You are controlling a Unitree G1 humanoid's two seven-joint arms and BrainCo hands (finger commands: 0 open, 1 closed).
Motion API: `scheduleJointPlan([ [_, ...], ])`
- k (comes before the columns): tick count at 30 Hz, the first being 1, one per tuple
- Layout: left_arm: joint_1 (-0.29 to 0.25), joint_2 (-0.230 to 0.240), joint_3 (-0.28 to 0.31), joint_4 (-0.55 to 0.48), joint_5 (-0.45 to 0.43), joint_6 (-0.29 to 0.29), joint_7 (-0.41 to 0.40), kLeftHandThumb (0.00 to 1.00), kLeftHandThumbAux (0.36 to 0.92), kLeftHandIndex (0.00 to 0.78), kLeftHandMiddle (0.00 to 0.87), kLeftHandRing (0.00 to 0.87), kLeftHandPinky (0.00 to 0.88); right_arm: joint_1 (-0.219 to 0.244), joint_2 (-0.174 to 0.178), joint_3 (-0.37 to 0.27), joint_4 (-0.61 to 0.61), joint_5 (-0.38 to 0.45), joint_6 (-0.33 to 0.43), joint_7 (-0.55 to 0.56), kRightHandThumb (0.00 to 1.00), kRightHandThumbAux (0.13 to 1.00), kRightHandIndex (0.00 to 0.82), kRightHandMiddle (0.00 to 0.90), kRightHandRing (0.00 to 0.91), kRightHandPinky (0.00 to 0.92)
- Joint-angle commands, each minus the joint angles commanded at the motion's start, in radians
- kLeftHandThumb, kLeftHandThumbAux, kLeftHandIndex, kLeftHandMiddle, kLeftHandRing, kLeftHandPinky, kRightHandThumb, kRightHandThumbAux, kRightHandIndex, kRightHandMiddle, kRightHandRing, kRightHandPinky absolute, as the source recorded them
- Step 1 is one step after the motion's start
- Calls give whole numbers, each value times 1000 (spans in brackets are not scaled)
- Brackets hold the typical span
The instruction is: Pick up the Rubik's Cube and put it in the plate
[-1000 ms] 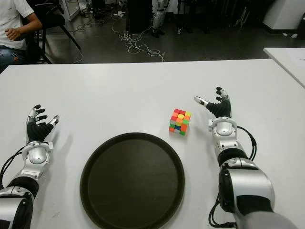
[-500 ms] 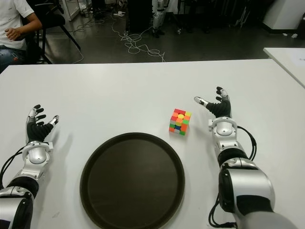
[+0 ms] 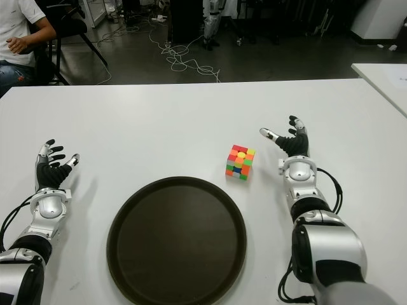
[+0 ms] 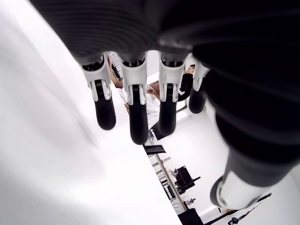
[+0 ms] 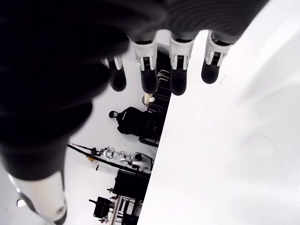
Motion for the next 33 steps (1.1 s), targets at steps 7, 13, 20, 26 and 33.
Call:
scheduleJointPlan([
  [7,2,-4,4,-3,-6,-2,0,105,724,104,180,186,204,2,-5,9,0,-10,-1,0,0,738,135,135,108,92],
  [13,3,-4,5,-4,-7,-9,2,118,737,112,177,184,200,2,-3,3,0,-3,-2,1,0,739,131,130,100,84],
  [20,2,-4,6,-3,-7,-6,1,117,740,112,171,177,200,2,-4,0,1,-1,-2,5,0,738,135,131,100,89],
  [26,0,-1,-2,-1,4,4,14,94,725,106,169,174,184,4,-5,-2,1,0,-10,11,0,741,145,137,107,87],
  [33,2,-1,-3,-2,3,2,15,100,715,106,171,172,177,7,-3,0,0,-5,-21,2,0,732,160,145,116,80],
])
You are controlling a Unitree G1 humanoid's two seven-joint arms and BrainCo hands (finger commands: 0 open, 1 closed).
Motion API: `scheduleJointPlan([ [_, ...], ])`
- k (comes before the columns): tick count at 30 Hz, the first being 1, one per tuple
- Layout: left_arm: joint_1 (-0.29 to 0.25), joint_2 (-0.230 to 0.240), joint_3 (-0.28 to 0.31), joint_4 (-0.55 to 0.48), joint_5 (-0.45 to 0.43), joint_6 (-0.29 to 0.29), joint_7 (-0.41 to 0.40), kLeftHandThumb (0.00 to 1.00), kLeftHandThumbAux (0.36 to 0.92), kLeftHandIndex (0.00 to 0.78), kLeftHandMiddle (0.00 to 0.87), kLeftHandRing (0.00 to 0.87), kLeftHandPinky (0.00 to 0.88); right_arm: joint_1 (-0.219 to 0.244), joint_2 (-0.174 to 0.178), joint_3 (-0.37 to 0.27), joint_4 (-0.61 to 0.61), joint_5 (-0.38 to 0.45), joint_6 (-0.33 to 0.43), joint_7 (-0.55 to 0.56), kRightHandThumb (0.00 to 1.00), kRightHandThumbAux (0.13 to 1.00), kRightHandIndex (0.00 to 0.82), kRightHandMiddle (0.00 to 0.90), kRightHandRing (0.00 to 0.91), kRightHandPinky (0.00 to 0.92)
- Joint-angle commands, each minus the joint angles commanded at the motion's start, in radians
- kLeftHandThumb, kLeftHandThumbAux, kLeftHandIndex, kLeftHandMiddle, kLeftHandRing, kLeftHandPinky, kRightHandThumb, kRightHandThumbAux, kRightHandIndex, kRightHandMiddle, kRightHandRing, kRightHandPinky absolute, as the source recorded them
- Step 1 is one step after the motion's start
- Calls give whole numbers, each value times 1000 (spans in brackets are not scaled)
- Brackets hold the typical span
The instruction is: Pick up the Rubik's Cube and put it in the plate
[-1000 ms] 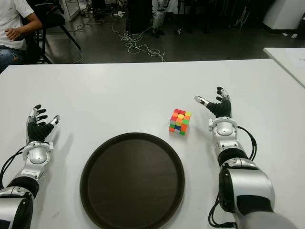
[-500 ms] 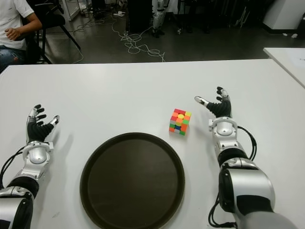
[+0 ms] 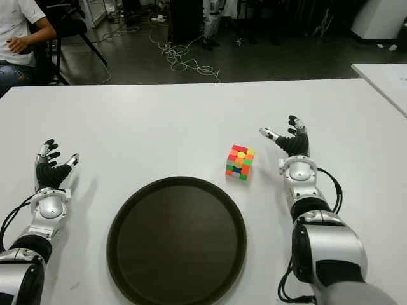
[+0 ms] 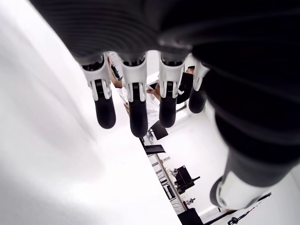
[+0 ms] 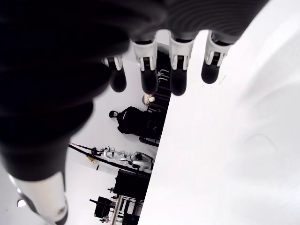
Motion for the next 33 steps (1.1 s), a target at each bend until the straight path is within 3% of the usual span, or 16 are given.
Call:
scheduleJointPlan([
  [19,6,-6,3,-8,-8,-13,-7,125,738,113,177,188,203,12,-8,34,-11,-30,-60,-8,0,738,164,137,106,75],
  [33,6,-8,1,-9,-4,-13,3,122,756,113,164,170,184,16,6,-1,-50,20,-111,49,0,783,132,124,91,67],
])
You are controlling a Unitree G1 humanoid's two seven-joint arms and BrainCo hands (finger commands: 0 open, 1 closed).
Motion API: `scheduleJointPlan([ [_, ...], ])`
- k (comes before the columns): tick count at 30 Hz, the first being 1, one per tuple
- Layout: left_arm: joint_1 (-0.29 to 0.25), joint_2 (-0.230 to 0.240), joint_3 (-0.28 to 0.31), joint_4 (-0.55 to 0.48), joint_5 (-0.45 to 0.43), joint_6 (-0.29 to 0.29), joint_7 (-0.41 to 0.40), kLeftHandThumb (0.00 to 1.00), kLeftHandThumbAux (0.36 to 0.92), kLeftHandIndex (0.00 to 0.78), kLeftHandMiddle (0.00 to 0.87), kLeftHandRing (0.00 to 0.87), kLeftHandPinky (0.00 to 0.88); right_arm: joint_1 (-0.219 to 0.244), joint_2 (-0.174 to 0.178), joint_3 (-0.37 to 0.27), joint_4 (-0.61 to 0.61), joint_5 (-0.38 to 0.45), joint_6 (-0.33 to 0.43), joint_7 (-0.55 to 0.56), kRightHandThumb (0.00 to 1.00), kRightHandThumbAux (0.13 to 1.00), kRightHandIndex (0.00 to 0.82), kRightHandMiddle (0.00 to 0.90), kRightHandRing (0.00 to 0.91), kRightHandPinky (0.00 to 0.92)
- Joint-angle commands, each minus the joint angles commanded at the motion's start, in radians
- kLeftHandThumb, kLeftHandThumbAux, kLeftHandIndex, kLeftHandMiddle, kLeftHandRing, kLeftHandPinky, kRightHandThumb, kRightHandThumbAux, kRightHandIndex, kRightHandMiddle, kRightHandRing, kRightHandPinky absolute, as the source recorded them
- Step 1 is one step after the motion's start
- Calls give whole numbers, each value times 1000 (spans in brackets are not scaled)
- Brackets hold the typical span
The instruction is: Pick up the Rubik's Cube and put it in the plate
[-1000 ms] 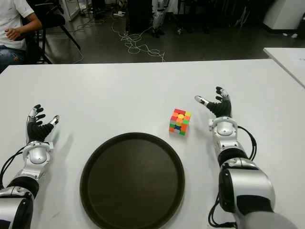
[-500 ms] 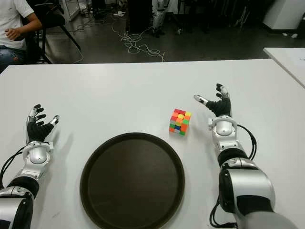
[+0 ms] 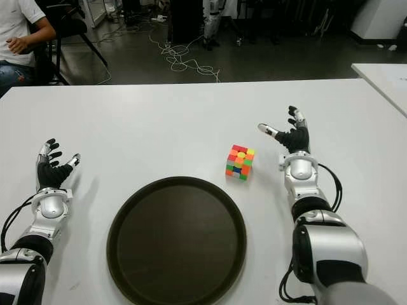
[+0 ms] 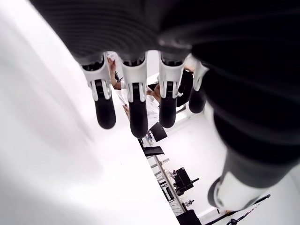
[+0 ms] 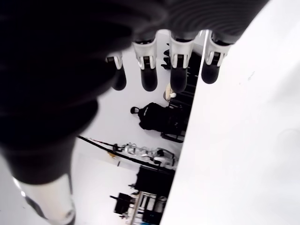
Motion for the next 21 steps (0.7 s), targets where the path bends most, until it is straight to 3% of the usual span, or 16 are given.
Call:
scheduleJointPlan([
  [12,0,1,-1,0,0,3,-7,110,730,106,166,175,199,34,-12,45,-68,-31,-103,46,0,776,115,130,107,80],
  [21,1,0,-4,-2,4,-1,0,113,733,113,165,174,199,57,-29,73,-120,-51,-126,77,0,732,114,122,108,86],
])
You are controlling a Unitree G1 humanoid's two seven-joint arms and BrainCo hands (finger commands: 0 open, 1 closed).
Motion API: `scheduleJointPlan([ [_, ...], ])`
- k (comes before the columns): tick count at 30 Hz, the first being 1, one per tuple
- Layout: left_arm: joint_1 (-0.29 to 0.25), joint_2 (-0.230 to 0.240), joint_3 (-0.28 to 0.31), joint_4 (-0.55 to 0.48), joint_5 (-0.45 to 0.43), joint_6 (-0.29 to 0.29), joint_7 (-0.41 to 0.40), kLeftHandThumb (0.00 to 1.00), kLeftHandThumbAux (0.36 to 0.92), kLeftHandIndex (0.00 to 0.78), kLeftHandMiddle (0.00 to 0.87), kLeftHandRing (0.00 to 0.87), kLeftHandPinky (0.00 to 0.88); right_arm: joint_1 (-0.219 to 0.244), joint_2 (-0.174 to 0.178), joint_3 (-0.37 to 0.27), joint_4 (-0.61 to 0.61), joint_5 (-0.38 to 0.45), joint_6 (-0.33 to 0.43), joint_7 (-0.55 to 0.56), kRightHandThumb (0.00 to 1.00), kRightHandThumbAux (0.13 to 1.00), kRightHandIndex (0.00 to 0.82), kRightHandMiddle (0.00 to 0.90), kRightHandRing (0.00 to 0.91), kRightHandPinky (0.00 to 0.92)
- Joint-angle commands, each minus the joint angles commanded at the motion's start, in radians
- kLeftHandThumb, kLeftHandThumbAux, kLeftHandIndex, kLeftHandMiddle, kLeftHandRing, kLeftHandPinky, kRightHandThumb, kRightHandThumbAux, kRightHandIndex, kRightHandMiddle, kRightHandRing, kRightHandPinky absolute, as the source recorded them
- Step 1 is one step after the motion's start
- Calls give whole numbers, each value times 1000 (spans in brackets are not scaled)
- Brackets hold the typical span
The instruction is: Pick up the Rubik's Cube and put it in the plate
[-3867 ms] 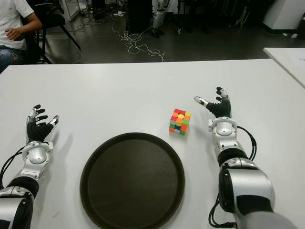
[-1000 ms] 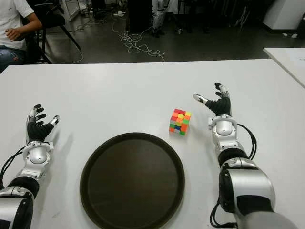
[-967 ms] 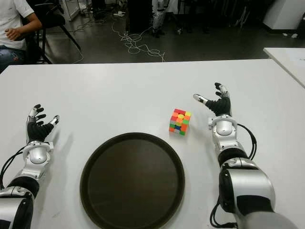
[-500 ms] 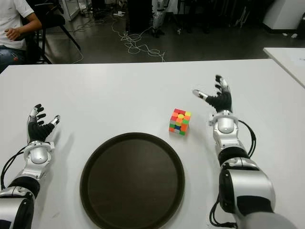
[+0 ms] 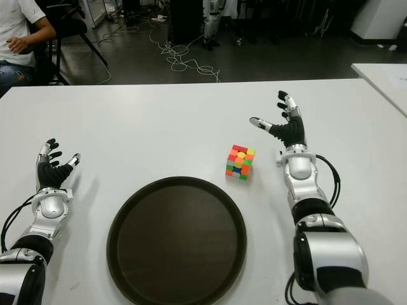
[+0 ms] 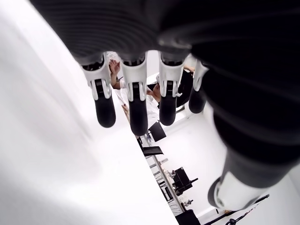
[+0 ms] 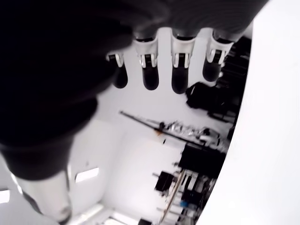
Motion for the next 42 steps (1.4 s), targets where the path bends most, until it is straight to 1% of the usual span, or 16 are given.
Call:
scheduleJointPlan([
  [5,0,1,-3,0,4,0,6,130,738,115,167,177,208,13,-12,16,-38,-8,2,21,0,732,109,115,100,84],
  [9,0,1,-4,-1,6,0,7,126,743,113,166,173,189,24,-18,28,-66,-12,3,37,0,716,100,107,87,73],
  [15,-1,-2,-1,-2,0,7,5,122,750,107,166,174,198,37,-22,41,-101,-8,12,67,0,733,92,100,75,66],
  [19,-3,-3,0,1,-2,11,3,122,751,114,177,191,223,46,-25,53,-126,-13,21,87,0,766,90,102,74,58],
  [22,-3,-2,-6,1,5,11,10,120,742,112,172,187,205,55,-27,67,-154,-21,27,106,0,781,84,98,69,50],
  [25,-2,-2,-8,0,8,9,15,118,741,108,164,176,188,59,-31,77,-171,-28,33,119,0,769,81,89,59,36],
  [31,-2,-2,-12,-1,9,7,17,129,749,105,154,165,177,67,-37,91,-197,-35,47,140,0,772,78,73,38,9],
  [37,0,-5,-9,-2,0,-1,7,137,747,115,166,180,209,68,-39,106,-194,-50,58,153,0,768,77,74,37,14],
  [42,0,-6,-9,-2,-1,3,6,112,731,111,166,173,180,61,-47,117,-168,-58,60,157,0,762,77,73,45,20],
])
